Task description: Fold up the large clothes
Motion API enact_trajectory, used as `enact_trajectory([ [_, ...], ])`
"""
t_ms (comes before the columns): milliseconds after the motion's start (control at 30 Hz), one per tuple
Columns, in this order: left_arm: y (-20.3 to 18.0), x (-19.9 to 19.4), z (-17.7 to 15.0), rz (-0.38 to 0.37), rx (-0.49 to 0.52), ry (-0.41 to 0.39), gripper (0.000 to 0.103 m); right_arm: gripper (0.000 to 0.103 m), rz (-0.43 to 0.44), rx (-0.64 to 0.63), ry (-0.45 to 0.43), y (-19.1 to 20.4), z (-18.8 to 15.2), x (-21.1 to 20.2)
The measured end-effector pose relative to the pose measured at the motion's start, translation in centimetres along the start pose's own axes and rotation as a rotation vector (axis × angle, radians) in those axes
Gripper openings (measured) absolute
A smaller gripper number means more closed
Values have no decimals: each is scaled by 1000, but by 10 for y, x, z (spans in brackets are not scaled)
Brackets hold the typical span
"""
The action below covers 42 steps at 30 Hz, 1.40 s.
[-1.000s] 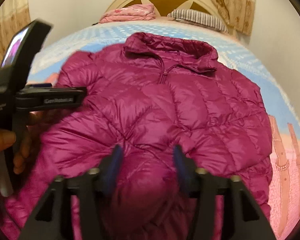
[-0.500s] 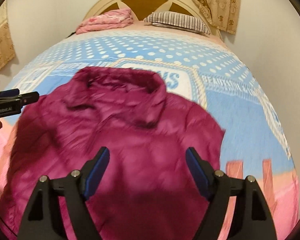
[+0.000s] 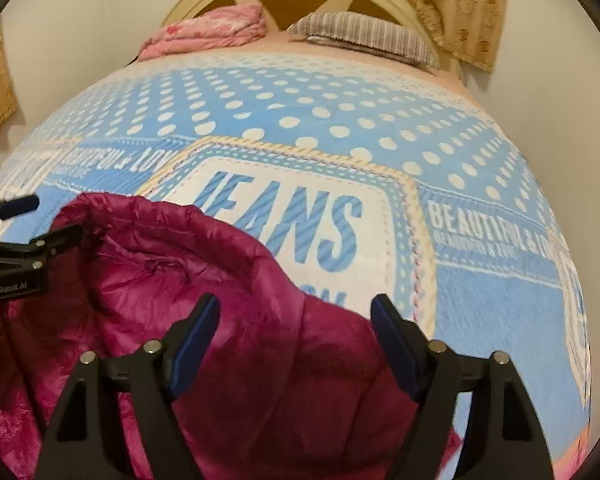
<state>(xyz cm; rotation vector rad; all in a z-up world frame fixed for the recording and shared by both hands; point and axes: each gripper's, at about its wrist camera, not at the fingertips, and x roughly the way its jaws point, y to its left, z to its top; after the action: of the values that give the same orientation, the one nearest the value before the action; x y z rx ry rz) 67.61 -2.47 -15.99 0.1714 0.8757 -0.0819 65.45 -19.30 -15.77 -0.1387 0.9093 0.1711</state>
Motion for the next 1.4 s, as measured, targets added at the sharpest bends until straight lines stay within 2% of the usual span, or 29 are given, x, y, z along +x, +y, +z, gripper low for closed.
enact_trajectory([
  [33, 0, 1, 0, -23, 6, 10, 30, 53, 6, -11, 9, 0, 1, 4],
  [67, 0, 1, 0, -50, 11, 21, 20, 40, 17, -16, 22, 0, 0, 7],
  [167, 2, -12, -1, -43, 20, -29, 15, 22, 37, -18, 14, 0, -2, 6],
  [267, 4, -28, -8, -54, 17, -63, 13, 17, 18, -35, -40, 0, -9, -8],
  [400, 7, -41, -27, -69, 20, -70, 11, 15, -2, -87, -75, 5, -21, -18],
  [600, 9, -34, -57, -89, 10, -25, 11, 14, -13, -105, -73, 4, -44, -19],
  [833, 4, -16, -70, -67, 32, 22, 11, 14, -42, -168, -21, 10, -63, -7],
  [1067, 3, -10, -76, -62, 48, 23, 11, 14, -55, -207, 11, 13, -69, -8],
  [1200, 6, -11, -75, -73, 33, 20, 11, 17, -8, -172, 11, 6, -71, -20],
  [1300, 8, -18, -75, -79, 25, 0, 11, 27, 17, -134, -1, -1, -72, -31],
  [1400, 7, -17, -77, -76, 36, 2, 11, 28, 44, -48, -28, -14, -70, -43],
])
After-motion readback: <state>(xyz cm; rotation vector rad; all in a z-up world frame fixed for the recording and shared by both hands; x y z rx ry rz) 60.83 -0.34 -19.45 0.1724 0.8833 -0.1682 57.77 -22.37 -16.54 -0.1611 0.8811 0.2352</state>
